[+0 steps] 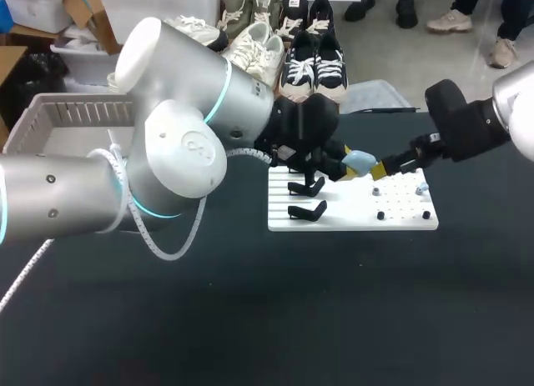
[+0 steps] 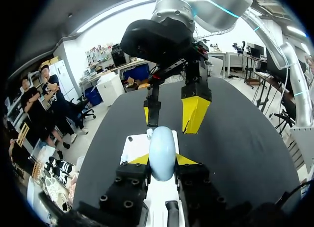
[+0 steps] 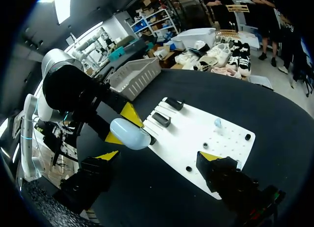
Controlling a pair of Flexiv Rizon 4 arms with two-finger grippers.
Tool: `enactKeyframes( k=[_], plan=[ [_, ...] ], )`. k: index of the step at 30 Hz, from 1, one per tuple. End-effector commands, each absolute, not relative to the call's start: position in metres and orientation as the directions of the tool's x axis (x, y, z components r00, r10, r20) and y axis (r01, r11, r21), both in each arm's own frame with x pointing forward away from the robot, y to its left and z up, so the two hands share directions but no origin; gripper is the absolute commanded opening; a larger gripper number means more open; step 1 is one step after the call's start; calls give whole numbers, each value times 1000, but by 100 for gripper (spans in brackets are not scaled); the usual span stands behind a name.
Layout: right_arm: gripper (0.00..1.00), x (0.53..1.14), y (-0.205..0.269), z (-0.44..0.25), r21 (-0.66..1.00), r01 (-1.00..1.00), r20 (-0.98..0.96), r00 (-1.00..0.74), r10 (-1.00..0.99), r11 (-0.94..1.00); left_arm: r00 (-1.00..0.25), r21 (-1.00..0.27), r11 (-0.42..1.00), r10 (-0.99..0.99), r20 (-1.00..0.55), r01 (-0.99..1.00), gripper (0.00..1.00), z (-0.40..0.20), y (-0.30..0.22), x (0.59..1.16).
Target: Pick up each earbud case from the left stands, insert the matching earbuds, close the lid, and place the case in the box.
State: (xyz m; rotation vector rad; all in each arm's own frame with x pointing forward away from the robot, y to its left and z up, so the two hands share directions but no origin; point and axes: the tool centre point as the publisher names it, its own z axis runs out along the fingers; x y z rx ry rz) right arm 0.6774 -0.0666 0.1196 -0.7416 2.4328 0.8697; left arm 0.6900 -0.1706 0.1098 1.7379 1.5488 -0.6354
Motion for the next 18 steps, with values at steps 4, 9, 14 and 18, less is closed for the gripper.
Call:
enactKeyframes(
  k=[4,9,14,18],
  plan=[
    [100,683,-67,117,487,-632,-567,-754,-333,603,163,185,-32,635,-755,982,0,113,-173,690],
    [100,684,-68,117,487,-630,-569,-754,-327,605,165,182,-39,634,-756,982,0,113,-173,687],
    [100,686,-70,119,484,-629,-572,-753,-324,608,168,182,-43,631,-757,982,0,114,-173,685],
    [100,688,-72,121,480,-631,-577,-750,-322,609,173,184,-49,631,-756,982,0,113,-173,682]
  ],
)
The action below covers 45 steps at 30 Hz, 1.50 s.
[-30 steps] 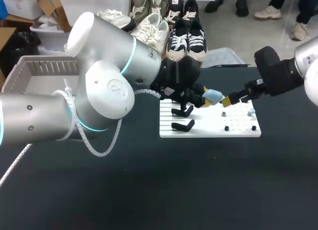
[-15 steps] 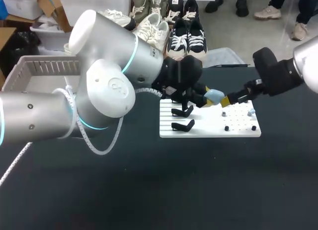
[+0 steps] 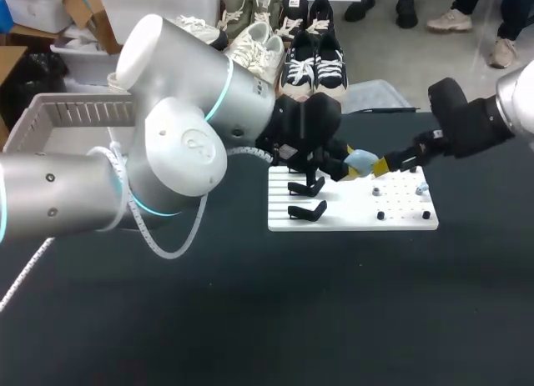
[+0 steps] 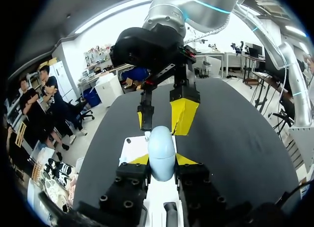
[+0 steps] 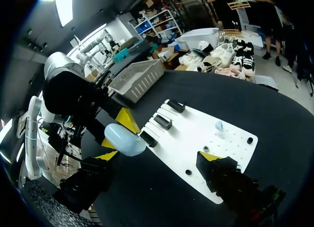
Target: Pick up each earbud case from the left stands, insert the matching earbuds, close the lid, and place the case in the box.
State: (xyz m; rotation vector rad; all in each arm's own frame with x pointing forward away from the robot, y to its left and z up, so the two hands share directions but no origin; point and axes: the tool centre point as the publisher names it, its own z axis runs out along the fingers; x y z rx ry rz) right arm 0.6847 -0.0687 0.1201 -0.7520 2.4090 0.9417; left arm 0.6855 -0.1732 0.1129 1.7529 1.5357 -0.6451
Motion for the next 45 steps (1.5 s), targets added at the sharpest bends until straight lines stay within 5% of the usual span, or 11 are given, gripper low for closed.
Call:
enactKeyframes(
  k=[1,10,31,45],
  plan=[
    [100,688,-72,122,479,-632,-579,-749,-321,610,175,184,-51,631,-756,982,0,113,-173,681],
    [100,691,-79,131,459,-635,-599,-738,-312,622,178,172,-73,641,-747,982,0,102,-169,672],
    [100,669,-152,133,357,-513,-602,-765,-228,781,-38,2,114,350,-936,993,0,152,-168,700],
    [100,661,-168,128,318,-474,-576,-785,-229,821,-4,22,107,237,-971,994,0,147,-169,688]
  ],
)
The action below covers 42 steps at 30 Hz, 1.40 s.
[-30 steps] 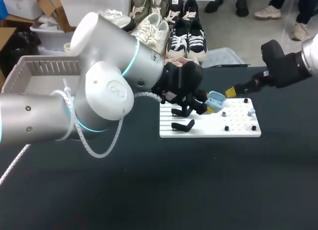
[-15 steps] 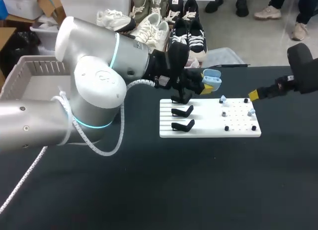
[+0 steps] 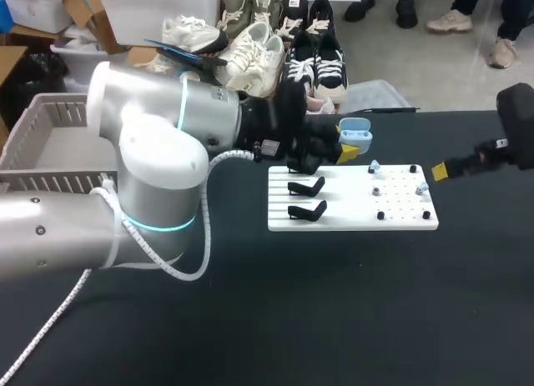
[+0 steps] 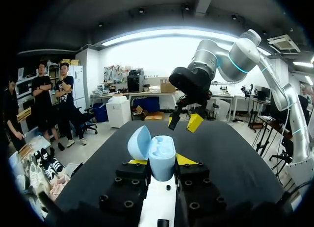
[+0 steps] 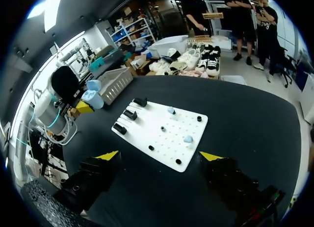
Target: Pick up each earbud case from the left stands, insert the matching earbuds, close the lid, and place the case in the box.
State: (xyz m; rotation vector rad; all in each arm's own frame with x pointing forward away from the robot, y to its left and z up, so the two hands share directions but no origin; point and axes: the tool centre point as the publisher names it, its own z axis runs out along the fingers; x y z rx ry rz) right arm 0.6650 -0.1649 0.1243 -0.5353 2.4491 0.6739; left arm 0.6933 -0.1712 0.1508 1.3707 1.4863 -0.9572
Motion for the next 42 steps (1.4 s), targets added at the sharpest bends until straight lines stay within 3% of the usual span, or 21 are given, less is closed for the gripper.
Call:
enactKeyframes(
  k=[1,42],
  plan=[
    [100,661,-168,127,318,-473,-573,-786,-231,822,-7,18,105,229,-974,994,0,146,-169,687],
    [100,674,-177,114,278,-475,-527,-802,-281,835,20,28,24,261,-965,999,0,112,-162,682]
  ],
)
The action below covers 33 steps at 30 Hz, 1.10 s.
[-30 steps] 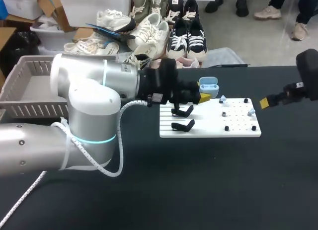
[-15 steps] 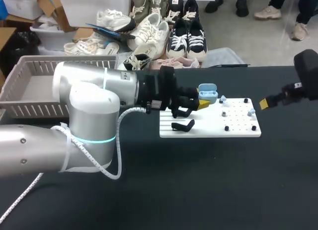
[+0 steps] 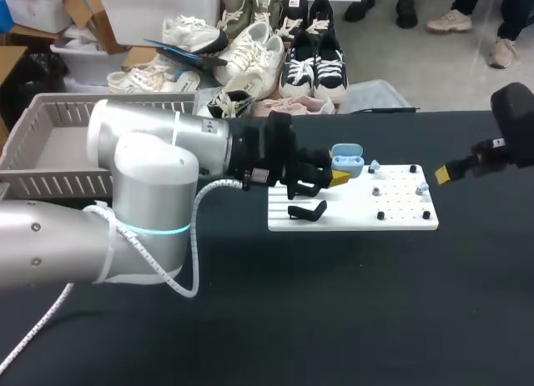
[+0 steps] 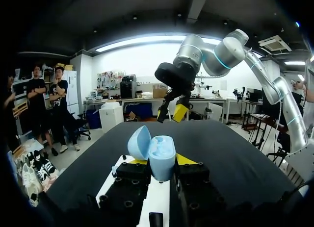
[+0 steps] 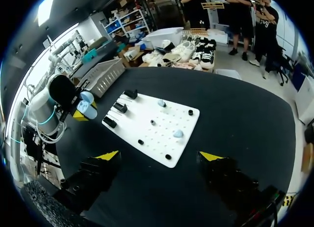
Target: Pick up each earbud case from the left stands, insert the matching earbuds, close the lid, and place the case in the box.
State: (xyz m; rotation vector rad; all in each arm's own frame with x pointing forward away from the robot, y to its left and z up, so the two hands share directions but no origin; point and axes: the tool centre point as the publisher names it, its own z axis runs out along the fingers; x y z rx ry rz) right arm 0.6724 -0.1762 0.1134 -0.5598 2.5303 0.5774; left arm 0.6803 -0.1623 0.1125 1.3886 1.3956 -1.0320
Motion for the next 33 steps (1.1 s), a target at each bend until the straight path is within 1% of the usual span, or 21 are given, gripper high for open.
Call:
enactKeyframes(
  k=[1,12,21,28,33],
  plan=[
    [100,675,-179,115,274,-476,-529,-800,-282,835,20,28,24,261,-965,999,0,112,-162,682],
    [100,683,-188,108,166,-538,-506,-766,-397,827,20,28,24,261,-965,999,0,112,-162,682],
    [100,685,-174,92,95,-628,-486,-706,-515,772,20,28,24,261,-965,999,0,112,-162,682],
    [100,686,-169,76,23,-653,-423,-693,-584,757,20,28,24,261,-965,999,0,112,-162,682],
    [100,689,-165,71,-8,-652,-408,-690,-598,758,20,28,24,261,-965,999,0,112,-162,682]
  ],
)
